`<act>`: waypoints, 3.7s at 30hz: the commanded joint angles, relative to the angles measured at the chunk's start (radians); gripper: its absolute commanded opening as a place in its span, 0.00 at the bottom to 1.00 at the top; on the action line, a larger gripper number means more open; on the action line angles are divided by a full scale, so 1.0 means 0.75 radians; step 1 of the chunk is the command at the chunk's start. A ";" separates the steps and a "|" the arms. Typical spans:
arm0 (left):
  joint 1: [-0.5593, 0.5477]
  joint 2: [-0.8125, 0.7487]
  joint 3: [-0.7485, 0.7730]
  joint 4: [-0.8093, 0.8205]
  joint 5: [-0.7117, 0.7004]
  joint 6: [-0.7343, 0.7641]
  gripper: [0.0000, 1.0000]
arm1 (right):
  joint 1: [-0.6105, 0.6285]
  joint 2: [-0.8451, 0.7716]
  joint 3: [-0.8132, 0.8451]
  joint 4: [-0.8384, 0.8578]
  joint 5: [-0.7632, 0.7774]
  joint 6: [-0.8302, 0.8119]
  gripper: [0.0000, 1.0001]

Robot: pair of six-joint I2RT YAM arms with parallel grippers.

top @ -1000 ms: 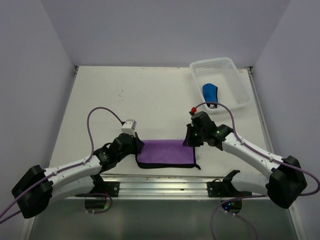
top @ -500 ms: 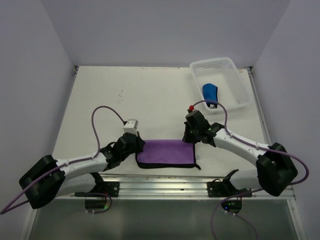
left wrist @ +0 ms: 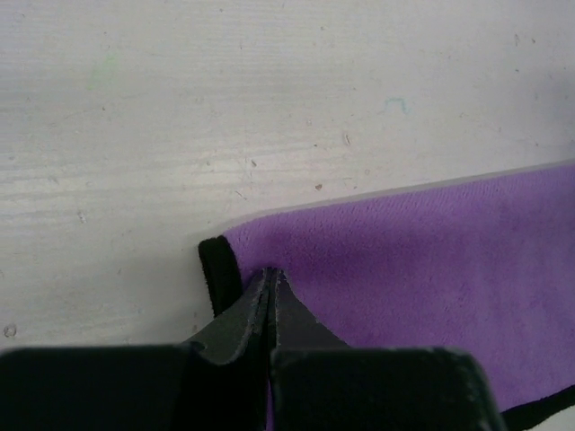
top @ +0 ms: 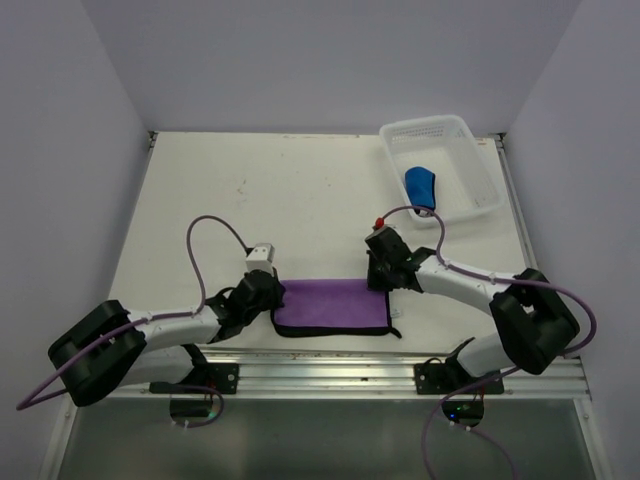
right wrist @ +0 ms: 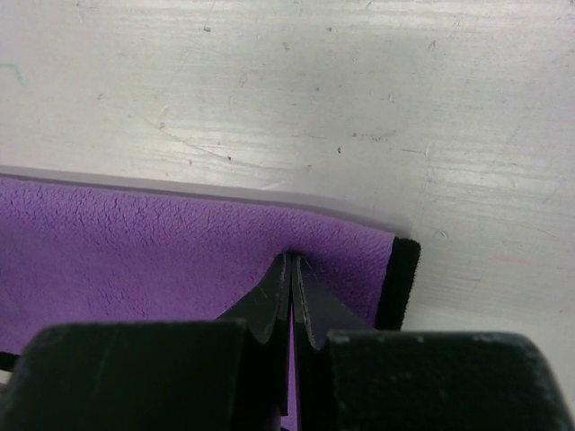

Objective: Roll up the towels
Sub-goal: Fold the towel

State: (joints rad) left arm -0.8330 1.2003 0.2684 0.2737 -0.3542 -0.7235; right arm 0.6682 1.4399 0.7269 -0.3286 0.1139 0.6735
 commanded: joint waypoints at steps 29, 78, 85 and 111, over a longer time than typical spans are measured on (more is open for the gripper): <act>-0.006 0.001 -0.008 0.060 -0.025 -0.005 0.00 | -0.003 -0.503 -0.249 -0.219 -0.017 0.074 0.42; -0.006 -0.326 0.297 -0.410 0.049 -0.011 0.30 | -0.056 -0.494 0.121 -0.736 0.253 -0.170 0.00; -0.008 -0.367 0.301 -0.422 0.053 -0.001 0.31 | -0.044 -0.364 0.305 -0.754 0.206 -0.235 0.00; -0.004 -0.473 0.205 -0.443 0.024 -0.013 0.37 | 0.412 0.209 0.683 -0.490 0.081 -0.066 0.00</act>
State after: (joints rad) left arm -0.8330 0.8715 0.4286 -0.0525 -0.3180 -0.7231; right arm 0.9596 1.5654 1.1885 -0.7410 0.1913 0.5968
